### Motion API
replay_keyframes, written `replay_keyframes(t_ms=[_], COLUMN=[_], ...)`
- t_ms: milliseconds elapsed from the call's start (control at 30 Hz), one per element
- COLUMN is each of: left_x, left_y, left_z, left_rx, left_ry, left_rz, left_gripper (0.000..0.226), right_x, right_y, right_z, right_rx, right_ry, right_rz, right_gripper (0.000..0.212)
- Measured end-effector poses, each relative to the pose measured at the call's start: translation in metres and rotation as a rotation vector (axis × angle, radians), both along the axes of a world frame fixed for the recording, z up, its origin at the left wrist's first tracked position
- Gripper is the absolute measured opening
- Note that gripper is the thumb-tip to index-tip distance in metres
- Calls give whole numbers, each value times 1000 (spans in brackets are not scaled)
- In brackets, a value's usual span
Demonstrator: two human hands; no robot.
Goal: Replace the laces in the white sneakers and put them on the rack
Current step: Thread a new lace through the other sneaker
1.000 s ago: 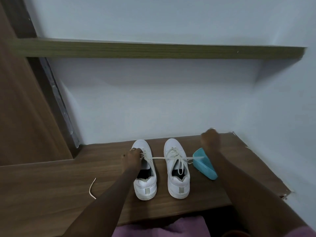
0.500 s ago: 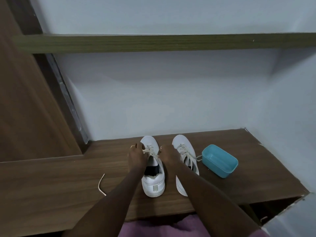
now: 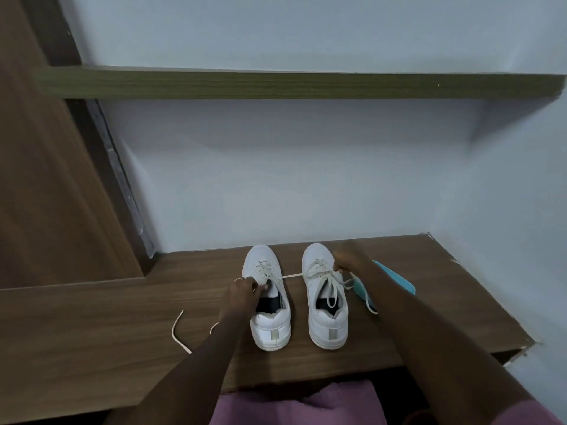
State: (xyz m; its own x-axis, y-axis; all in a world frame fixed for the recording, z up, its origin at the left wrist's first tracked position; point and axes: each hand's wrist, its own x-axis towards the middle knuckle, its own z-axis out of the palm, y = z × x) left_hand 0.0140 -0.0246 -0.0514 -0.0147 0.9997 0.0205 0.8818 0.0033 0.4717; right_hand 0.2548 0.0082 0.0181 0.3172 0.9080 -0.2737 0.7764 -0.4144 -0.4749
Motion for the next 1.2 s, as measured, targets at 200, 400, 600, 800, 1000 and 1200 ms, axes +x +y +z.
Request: replay_keyframes(t_ms=[200,400,600,800,1000,1200], left_x=[-9,-8,-19,-25,-22,-28], left_y=[4,16,21,17,13,11], left_z=[-11,-11,-8,-13,-18,-13], left_rx=[-69,-174,-144,-153,-102,83], left_ry=[-170,-455,-483,-482,-411,-301], left_rz=[13,166,228,329,298,266], left_gripper=[24,26,37,34,25,18], right_x=[-59,-108,-107,-108,-108,-93], right_y=[-17,-17,-10,-18,-20,-15], right_z=[-7,-46,-50,-63,-62,-52], right_rx=[218,108,155,185,180,231], right_ry=[-244,-59,-171,-324,-298,-72], right_rz=[227,225,162,201,175,129], right_gripper=[28,28,27,21,22,12])
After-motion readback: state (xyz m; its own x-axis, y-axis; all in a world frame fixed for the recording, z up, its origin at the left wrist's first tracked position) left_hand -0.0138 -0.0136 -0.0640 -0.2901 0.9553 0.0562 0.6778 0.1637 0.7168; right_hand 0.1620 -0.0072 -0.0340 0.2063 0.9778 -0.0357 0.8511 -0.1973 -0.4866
